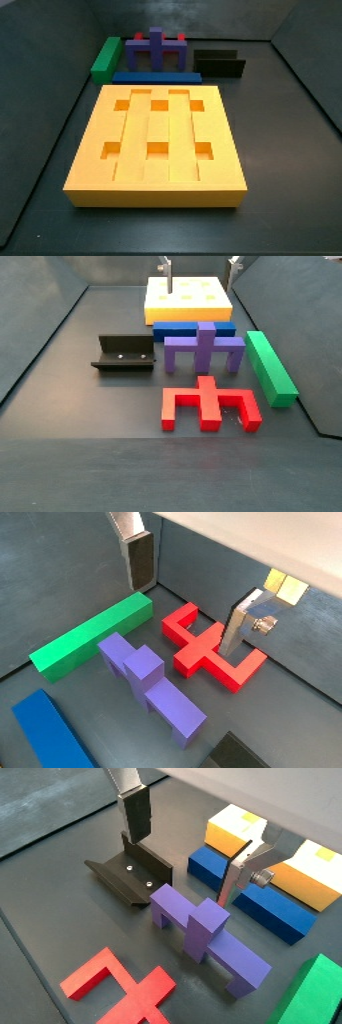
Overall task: Pick up the green object. Move up. Move to above the board. Insert the green object.
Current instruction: Pick up the green object.
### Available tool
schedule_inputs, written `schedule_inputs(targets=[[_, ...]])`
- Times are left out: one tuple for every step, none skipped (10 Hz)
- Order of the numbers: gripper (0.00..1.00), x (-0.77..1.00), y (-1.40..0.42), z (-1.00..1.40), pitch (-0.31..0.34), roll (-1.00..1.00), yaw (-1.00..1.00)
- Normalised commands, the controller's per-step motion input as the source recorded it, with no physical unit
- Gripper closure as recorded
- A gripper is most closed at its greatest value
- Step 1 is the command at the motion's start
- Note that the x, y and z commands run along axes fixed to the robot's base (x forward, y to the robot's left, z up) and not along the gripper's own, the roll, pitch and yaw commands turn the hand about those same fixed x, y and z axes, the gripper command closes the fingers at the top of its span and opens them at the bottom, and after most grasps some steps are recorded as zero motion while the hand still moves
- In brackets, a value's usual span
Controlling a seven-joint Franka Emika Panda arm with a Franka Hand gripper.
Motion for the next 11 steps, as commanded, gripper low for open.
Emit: schedule_inputs(targets=[[0.00,0.00,0.00,-0.15,-0.066,0.00,0.00],[0.00,0.00,0.00,0.00,-0.021,-0.02,0.00],[0.00,-0.13,0.07,0.00,-0.077,-0.07,-0.04],[0.00,-0.38,0.28,-0.09,-0.274,-0.15,-0.18],[0.00,-0.51,0.37,-0.26,-0.316,-0.13,-0.19],[0.00,-0.66,0.40,-0.35,-0.333,-0.09,-0.13],[0.00,-0.78,0.20,-0.41,-0.389,-0.10,-0.13],[0.00,-0.79,0.00,-0.39,-0.427,-0.09,-0.08],[0.00,-0.70,0.00,-0.43,-0.396,-0.10,-0.08],[0.00,-0.68,0.00,-0.47,-0.344,-0.10,-0.09],[0.00,-0.52,0.05,-0.49,-0.243,-0.10,0.00]])
